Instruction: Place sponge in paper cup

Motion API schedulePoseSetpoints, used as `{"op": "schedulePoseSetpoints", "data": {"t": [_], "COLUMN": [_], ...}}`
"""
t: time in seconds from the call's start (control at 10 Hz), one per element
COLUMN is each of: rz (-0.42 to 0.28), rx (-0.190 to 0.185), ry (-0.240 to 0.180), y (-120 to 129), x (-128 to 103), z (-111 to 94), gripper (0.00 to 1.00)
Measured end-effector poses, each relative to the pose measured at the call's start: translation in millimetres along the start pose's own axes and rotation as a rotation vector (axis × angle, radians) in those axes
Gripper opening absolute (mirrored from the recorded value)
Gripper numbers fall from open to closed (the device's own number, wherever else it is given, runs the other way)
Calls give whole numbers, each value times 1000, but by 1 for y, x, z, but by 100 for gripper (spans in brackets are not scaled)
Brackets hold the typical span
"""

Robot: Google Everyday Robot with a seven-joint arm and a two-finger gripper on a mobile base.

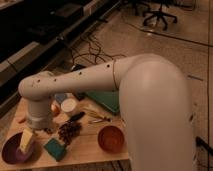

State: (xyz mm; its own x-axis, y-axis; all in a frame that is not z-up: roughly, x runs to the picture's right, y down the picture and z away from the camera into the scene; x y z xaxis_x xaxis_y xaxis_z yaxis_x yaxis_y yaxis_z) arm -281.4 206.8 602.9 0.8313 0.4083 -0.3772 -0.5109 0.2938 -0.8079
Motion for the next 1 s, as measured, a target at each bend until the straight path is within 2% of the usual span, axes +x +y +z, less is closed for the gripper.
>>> {"op": "schedulePoseSetpoints", "data": {"t": [0.6, 0.8, 1.0], "rz": [12, 111, 187], "rx": [6, 24, 33], "ry": [2, 24, 25], "y": [-1, -14, -29], "x": [0, 11, 20], "z": [-1, 8, 16], "gripper": [80, 80, 80]}}
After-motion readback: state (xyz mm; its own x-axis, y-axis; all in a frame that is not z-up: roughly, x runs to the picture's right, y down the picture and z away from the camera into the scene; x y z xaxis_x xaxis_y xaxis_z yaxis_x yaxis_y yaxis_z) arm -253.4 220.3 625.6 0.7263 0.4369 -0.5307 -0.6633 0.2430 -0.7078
